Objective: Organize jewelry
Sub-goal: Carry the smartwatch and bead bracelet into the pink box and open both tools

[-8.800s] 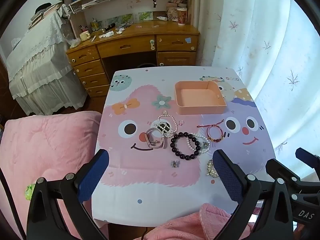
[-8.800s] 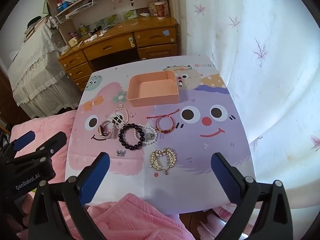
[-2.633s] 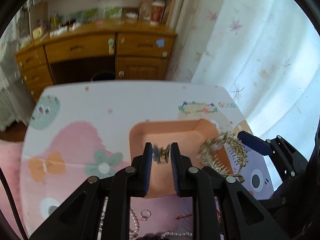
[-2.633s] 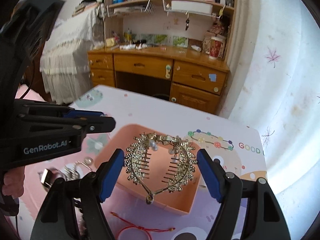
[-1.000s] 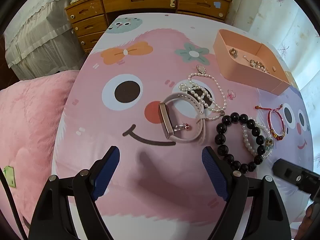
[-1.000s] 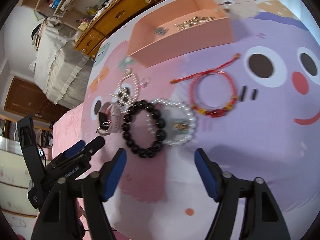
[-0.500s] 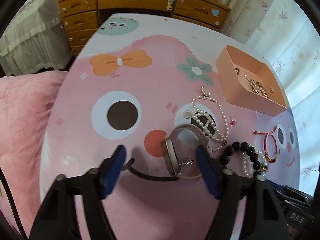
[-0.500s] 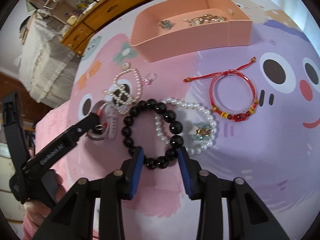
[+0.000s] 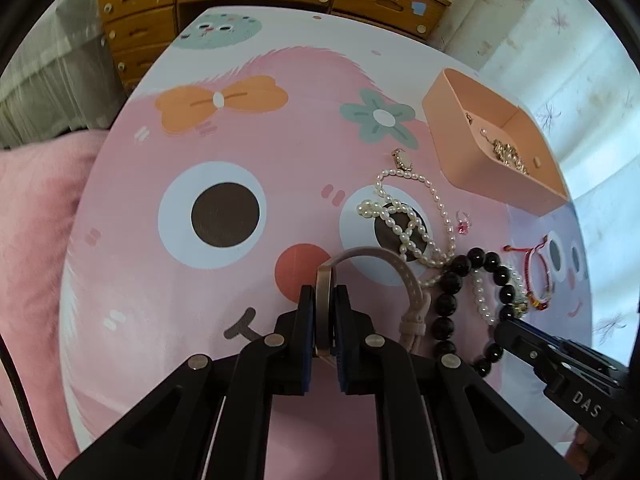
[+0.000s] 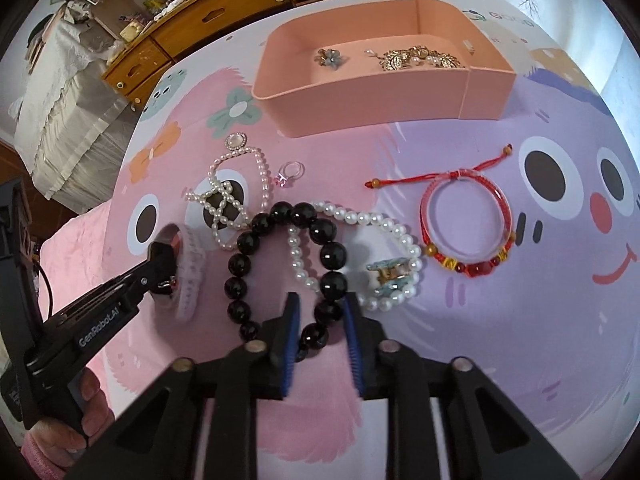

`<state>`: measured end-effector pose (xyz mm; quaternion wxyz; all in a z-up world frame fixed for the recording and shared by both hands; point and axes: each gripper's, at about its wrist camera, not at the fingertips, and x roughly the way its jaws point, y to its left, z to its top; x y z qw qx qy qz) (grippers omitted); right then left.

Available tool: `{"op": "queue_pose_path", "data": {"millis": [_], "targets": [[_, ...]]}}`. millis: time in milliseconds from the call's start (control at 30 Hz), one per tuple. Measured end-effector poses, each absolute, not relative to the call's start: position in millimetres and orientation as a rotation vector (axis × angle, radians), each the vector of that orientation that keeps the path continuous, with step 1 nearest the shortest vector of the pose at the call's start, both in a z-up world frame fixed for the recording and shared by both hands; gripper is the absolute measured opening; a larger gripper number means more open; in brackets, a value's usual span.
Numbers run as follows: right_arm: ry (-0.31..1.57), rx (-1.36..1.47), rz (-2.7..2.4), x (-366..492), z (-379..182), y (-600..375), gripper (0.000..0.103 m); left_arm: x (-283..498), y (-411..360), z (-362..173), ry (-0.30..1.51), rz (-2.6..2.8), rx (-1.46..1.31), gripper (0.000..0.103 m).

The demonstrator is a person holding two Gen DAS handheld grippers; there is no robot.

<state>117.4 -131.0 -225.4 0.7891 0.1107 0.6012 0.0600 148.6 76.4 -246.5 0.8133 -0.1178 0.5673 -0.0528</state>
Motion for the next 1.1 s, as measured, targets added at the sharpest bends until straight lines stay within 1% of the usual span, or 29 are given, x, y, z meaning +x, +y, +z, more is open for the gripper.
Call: {"op": "queue_pose_path", "data": {"millis": [233, 433, 533, 700, 900, 1100], "targets": [[1.277, 0.232, 0.136, 118.1, -224.5, -137.8, 0.015, 138.7, 85.6, -235.6, 1.169, -0.116, -0.295, 0.007], [1.230, 0.220, 0.186, 110.9, -211.1, -140.3, 0.015, 135.1, 82.1, -213.2, 1.134, -0.130, -0.297, 0.007], [1.184, 0.194, 0.217, 109.5, -194.6, -140.1, 0.015, 133.2, 79.1, -189.7, 1.086, -0.111, -0.286, 0.007], [1.116, 0.230, 0.266, 112.8, -164.9, -147.8, 0.015, 139.4, 71.1, -138.6, 0.998, -0.083, -0.235, 0.007], [1.027, 0.237, 0.306, 120.2, -131.7, -160.4, 0.015, 154.9, 56.5, -105.2, 0.923, -0.115, -0.205, 0.007], [0.925, 0.215, 0.303, 134.7, -100.6, -179.6, 0.015, 177.7, 27.3, -86.0, 0.883, -0.162, -0.171, 0.007]]}}
